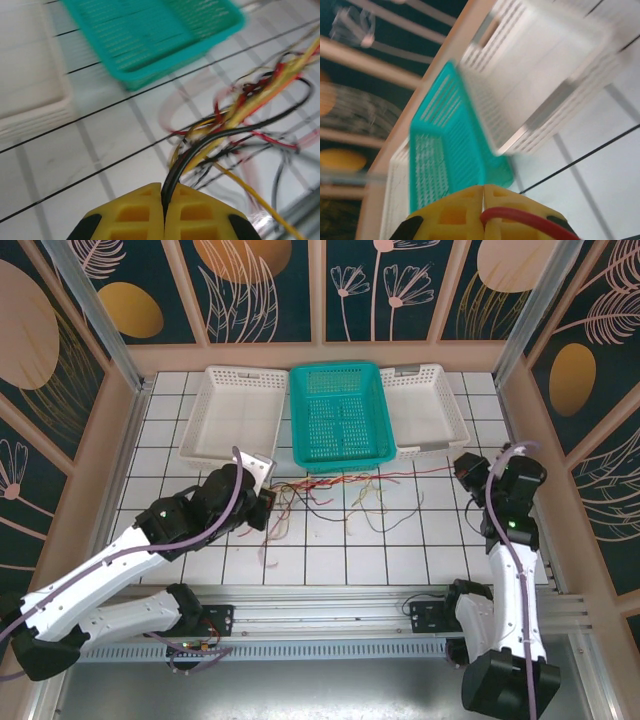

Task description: Untangle the cables

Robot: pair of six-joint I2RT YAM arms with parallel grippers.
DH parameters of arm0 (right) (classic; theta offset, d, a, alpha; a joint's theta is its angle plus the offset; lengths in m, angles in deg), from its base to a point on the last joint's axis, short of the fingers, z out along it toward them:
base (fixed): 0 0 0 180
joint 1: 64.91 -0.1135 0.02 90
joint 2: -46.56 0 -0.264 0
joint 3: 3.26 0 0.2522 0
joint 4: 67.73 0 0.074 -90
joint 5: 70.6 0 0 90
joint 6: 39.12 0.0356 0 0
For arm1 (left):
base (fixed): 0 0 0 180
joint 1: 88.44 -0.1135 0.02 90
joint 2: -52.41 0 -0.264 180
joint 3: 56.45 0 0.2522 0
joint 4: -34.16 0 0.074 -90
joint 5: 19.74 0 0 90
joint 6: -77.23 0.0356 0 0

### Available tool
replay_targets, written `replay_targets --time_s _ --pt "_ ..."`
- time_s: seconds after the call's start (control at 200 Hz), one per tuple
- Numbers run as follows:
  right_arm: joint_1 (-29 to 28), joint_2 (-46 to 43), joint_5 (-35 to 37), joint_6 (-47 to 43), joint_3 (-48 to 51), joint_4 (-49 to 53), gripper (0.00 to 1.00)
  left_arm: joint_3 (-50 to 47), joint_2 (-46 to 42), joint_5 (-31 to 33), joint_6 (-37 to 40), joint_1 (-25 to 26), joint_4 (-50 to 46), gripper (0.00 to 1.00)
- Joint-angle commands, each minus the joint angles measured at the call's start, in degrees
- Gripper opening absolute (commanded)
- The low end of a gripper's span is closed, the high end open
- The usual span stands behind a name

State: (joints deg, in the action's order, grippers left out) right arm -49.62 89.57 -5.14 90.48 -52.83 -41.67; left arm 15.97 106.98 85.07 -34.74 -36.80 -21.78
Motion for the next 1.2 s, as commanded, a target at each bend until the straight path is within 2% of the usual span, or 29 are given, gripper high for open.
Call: replay_targets --time_s 0.0,0.1,0.2,0.34,0.46,0.515,0.666,0.836,1.071,1.196 --pt "3.6 -0.6 14.3 0.5 1.2 0.9 0.00 3.3 -1.7 18.2 -4.3 -1.1 -11.4 0.00" --pt "4.6 -1.3 15.9 0.9 1.4 1.7 0.00 4.9 -3.0 22.4 -6.0 -1.3 -12.4 0.00" --pt "4.7 -2.0 15.9 0.8 1.0 2.0 0.00 5.0 -4.1 22.3 -6.7 -1.2 -11.4 0.00" --pt "4.9 -3.4 19.5 1.0 -0.2 4.2 0.00 4.2 -3.0 24.4 -8.1 -1.2 -11.6 0.00" --pt "5.1 -4.7 19.6 1.3 0.1 4.3 0.00 3.8 -2.6 26.4 -8.9 -1.2 -12.7 0.00" --pt "5.1 -5.0 17.5 1.1 0.7 3.0 0.00 3.4 -3.2 26.1 -8.6 -1.2 -12.1 0.00" --pt "5.1 -7.3 14.7 1.4 0.8 1.5 0.00 1.6 -3.5 23.3 -8.1 -1.3 -9.6 0.00" --pt "4.9 -8.3 5.7 2.9 -0.4 -2.4 0.00 -1.1 -2.5 16.9 -6.7 -1.2 -3.5 0.00" --pt "3.7 -8.2 3.6 2.7 -6.3 -1.7 0.00 -6.6 -2.4 7.1 -2.7 -1.3 7.4 0.00" --pt "0.1 -5.4 2.7 2.2 -10.3 -2.9 0.00 -7.6 -0.3 1.8 0.3 -1.2 11.3 0.00"
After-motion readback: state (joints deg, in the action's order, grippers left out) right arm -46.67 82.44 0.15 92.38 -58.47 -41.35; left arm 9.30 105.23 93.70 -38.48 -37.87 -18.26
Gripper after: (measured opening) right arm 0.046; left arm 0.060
